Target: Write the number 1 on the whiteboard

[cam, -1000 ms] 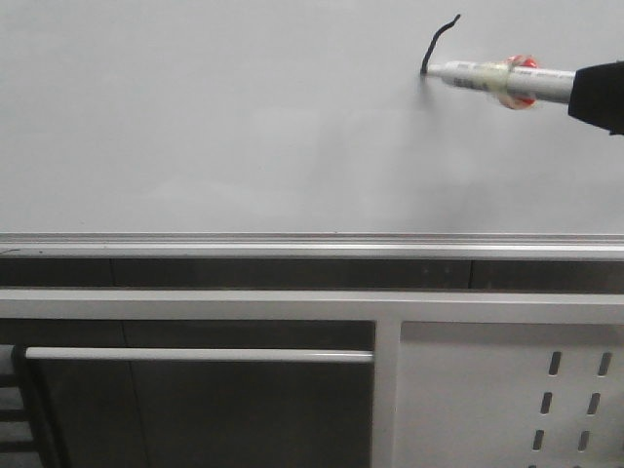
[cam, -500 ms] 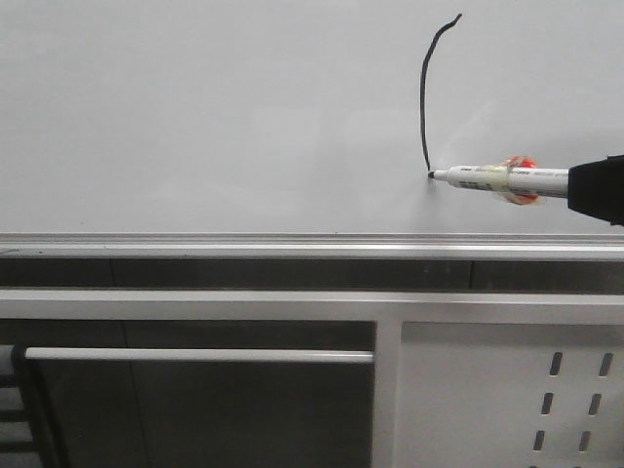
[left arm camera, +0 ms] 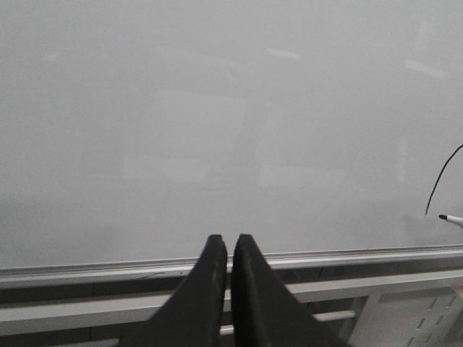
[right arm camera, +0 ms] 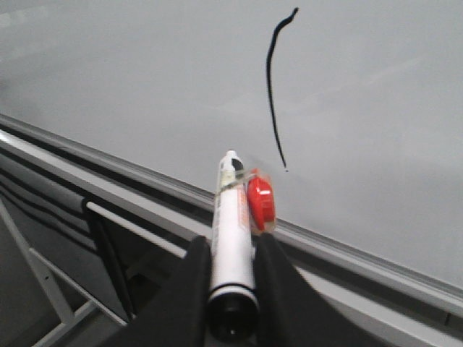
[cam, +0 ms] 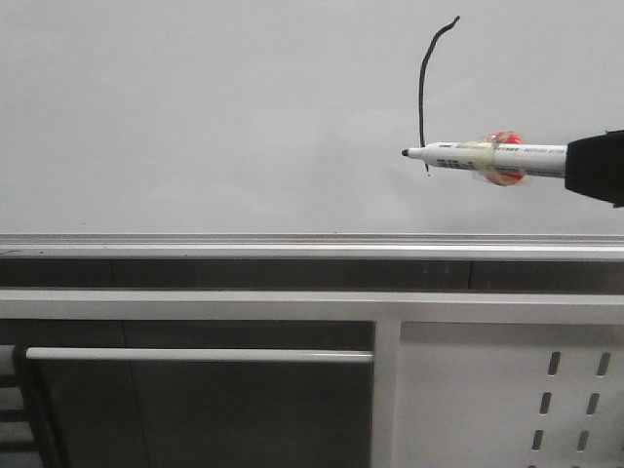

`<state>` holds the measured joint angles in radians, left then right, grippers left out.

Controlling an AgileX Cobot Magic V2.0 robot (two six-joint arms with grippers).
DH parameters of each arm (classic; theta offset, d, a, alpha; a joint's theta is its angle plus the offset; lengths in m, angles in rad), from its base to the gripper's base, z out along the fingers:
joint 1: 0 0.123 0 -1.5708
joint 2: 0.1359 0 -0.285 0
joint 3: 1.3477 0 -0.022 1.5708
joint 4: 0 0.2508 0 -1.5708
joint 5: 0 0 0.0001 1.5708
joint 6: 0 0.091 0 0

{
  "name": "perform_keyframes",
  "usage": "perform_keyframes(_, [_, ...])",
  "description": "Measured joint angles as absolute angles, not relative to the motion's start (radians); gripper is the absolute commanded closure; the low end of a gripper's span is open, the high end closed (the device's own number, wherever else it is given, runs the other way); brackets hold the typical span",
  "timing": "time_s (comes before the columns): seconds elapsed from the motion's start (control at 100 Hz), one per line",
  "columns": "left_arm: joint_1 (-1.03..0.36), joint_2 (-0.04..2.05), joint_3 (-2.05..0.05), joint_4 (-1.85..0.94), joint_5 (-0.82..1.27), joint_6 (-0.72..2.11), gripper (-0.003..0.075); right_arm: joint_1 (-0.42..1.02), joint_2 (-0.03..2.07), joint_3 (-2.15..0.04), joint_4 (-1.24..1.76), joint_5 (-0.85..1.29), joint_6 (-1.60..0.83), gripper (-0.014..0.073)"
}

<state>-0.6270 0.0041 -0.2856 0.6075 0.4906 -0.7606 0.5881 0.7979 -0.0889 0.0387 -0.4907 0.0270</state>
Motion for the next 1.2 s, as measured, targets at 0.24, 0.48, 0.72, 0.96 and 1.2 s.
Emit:
perform_keyframes(0.24, [-0.627, 0.004, -0.286, 0.590, 0.343, -0.658, 0.0724, 0.691, 0.631, -0.138, 0.029, -0.158, 0.070, 0.0644])
perform_keyframes(0.48, [-0.664, 0.016, -0.286, 0.564, 0.225, -0.313, 0.0493, 0.785, 0.605, -0.334, 0.030, 0.162, 0.073, 0.0644])
perform_keyframes(0.72, [-0.750, 0.129, -0.286, 0.561, 0.216, -0.023, 0.0356, 0.801, 0.616, -0.488, 0.096, 0.377, 0.075, 0.0644])
perform_keyframes(0.96, [-0.782, 0.320, -0.282, 0.635, 0.152, 0.066, 0.0414, 0.802, 0.709, -0.604, 0.166, 0.470, 0.075, 0.0644])
perform_keyframes(1.2, [-0.782, 0.498, -0.282, 0.800, 0.009, 0.075, 0.0416, 0.802, 0.851, -0.742, 0.226, 0.546, 0.077, 0.0644])
